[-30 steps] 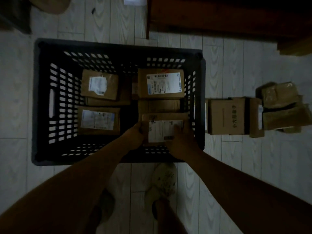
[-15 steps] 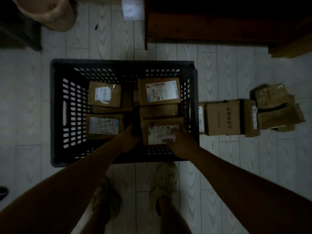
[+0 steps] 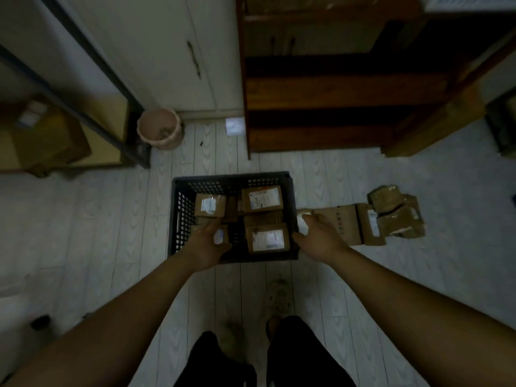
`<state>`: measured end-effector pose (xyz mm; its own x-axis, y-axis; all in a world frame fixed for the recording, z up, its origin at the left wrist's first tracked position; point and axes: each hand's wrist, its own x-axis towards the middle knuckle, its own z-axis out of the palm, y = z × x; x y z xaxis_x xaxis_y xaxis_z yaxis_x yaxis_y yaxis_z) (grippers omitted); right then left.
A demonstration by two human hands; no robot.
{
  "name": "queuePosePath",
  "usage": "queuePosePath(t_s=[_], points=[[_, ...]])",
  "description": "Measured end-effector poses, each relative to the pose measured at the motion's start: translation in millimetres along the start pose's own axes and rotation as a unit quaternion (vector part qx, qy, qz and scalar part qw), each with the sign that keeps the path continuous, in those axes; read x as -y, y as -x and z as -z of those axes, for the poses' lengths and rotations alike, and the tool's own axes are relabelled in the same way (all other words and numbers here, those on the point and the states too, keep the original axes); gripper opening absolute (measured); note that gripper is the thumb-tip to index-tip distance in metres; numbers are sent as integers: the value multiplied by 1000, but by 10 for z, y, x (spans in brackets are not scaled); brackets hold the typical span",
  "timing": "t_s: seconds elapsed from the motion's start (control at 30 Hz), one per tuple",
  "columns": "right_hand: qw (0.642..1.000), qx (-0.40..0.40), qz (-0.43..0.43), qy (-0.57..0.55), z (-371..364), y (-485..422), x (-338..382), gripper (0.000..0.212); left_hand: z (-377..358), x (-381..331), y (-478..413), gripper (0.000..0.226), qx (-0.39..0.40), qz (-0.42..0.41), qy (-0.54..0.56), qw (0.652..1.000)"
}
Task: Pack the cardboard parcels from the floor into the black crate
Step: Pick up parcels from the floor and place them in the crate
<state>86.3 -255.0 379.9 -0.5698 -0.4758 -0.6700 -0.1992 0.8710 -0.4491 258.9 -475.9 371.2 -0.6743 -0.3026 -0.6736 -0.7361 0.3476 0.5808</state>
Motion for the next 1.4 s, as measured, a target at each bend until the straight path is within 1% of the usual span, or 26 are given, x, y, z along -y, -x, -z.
queuePosePath(t_s=[0.07, 0.13, 0.17, 0.2, 0.23, 0.27, 0.37, 0.47, 0.53, 0.6, 0.63, 0.73, 0.83, 1.0, 1.07, 1.23, 1.4], points=[[1000, -28, -1, 5, 150, 338, 34, 45, 91, -368, 410, 58, -26, -29, -27, 999], [997, -72, -15, 27, 285, 677, 36, 57, 148, -555, 676, 49, -38, -59, -48, 996], [995, -93, -27, 28, 354, 872, 44, 62, 189, -649, 801, 50, -38, -67, -53, 996], [993, -114, -37, 21, 409, 1051, 38, 67, 217, -682, 870, 61, -36, -73, -52, 995], [990, -129, -49, 16, 453, 1237, 22, 70, 218, -714, 934, 77, -37, -83, -57, 994], [988, -146, -57, 6, 496, 1427, 1, 73, 225, -820, 1079, 85, -34, -99, -75, 992], [980, -186, -71, 24, 581, 1974, -115, 70, 158, -1149, 1526, 77, -35, -123, -86, 988], [976, -204, -77, 24, 667, 2430, -329, 70, 22, -1431, 1786, 77, -40, -150, -96, 983], [973, -216, -77, 17, 751, 2730, -495, 63, -107, -1638, 1971, 77, -34, -168, -99, 980], [970, -233, -75, -3, 847, 3037, -680, 51, -281, -1847, 2121, 76, -33, -187, -94, 977], [968, -238, -80, -9, 885, 3178, -798, 49, -394, -1956, 2190, 75, -35, -199, -89, 975], [960, -259, -105, -25, 964, 3560, -1253, 63, -820, -2322, 2386, 72, -23, -232, -67, 970], [958, -262, -116, -22, 1031, 3947, -1791, 70, -1390, -2709, 2528, 70, 10, -253, -68, 965], [960, -247, -132, -20, 1166, 4542, -2781, 75, -2476, -3303, 2686, 71, 56, -246, -81, 964], [960, -244, -136, -23, 1231, 4685, -3116, 75, -2799, -3456, 2728, 71, 66, -240, -93, 964], [960, -238, -132, -70, 1387, 4746, -3595, 74, -3202, -3650, 2689, 70, 74, -208, -93, 971], [962, -221, -121, -102, 1586, 4351, -3777, 73, -3325, -3865, 2362, 71, 64, -182, -100, 976]])
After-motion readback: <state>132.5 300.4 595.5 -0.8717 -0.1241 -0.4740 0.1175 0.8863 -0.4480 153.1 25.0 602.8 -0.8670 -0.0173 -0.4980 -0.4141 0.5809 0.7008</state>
